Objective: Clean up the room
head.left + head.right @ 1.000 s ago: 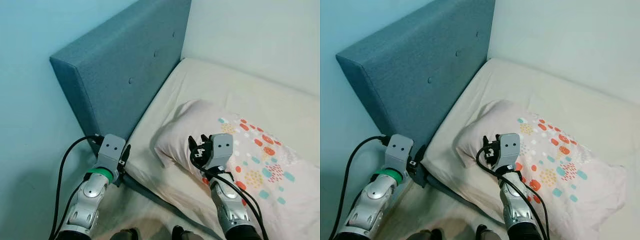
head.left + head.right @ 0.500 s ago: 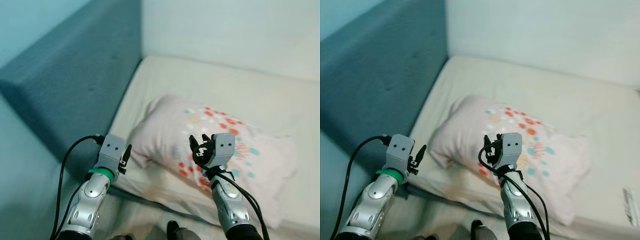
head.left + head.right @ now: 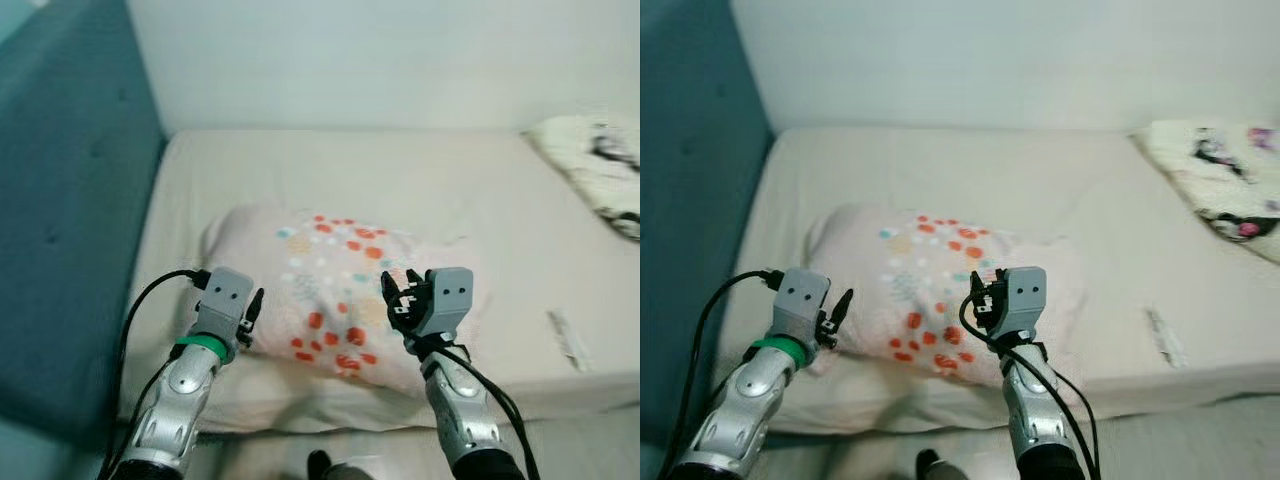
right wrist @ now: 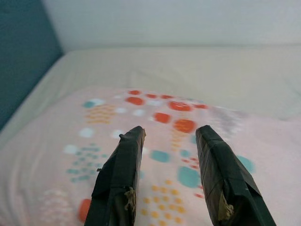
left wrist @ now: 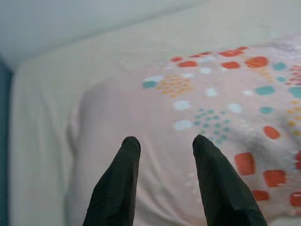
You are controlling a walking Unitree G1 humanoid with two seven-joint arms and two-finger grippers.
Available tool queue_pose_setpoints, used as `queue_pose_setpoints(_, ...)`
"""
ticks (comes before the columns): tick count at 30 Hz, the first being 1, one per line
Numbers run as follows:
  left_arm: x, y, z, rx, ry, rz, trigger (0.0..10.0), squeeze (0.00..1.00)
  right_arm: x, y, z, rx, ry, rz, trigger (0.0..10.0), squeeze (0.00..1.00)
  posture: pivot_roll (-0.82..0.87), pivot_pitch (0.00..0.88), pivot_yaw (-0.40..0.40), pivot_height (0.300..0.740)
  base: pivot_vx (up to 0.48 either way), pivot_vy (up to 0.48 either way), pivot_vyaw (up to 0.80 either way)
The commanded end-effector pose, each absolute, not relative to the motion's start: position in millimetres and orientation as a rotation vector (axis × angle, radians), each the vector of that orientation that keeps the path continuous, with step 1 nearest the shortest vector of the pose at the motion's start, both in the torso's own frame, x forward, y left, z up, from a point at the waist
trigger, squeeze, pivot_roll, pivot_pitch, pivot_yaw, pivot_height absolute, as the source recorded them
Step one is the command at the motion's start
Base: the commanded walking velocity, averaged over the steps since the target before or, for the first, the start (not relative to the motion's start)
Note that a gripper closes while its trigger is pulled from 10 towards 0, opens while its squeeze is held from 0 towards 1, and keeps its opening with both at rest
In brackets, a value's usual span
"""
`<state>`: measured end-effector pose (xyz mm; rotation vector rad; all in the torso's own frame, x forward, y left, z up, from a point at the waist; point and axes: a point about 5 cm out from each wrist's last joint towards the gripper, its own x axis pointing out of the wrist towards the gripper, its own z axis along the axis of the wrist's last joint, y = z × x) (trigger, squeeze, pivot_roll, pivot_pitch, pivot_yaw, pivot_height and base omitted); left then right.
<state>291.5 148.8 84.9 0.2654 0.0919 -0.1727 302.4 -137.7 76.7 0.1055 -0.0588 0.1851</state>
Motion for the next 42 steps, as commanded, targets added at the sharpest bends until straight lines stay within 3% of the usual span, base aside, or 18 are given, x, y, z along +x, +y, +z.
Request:
queue_pose_setpoints(1, 287.8, 147.6, 75.7, 0.264, 0.13, -0.183, 10.0, 0.0, 299.6, -137.8, 71.0, 0.112, -0.037, 0.18, 10.0, 0.0, 0.04, 0.072, 0.024, 0.74, 0.0, 0.0, -0.8)
queue_pose_setpoints(36, 288.0, 145.7, 75.8, 0.259, 0.122, -0.184, 10.0, 0.0, 300.8, -136.8, 73.3, 0.097, -0.056, 0.189, 10.0, 0.0, 0.04, 0.068, 0.02, 0.74, 0.0, 0.0, 0.0)
queue_pose_setpoints(42, 288.8, 146.7, 76.5, 0.233, 0.126, -0.172, 10.0, 0.0, 300.8, -136.7, 73.1, 0.097, -0.056, 0.189, 10.0, 0.0, 0.04, 0.066, 0.02, 0.74, 0.0, 0.447, 0.0)
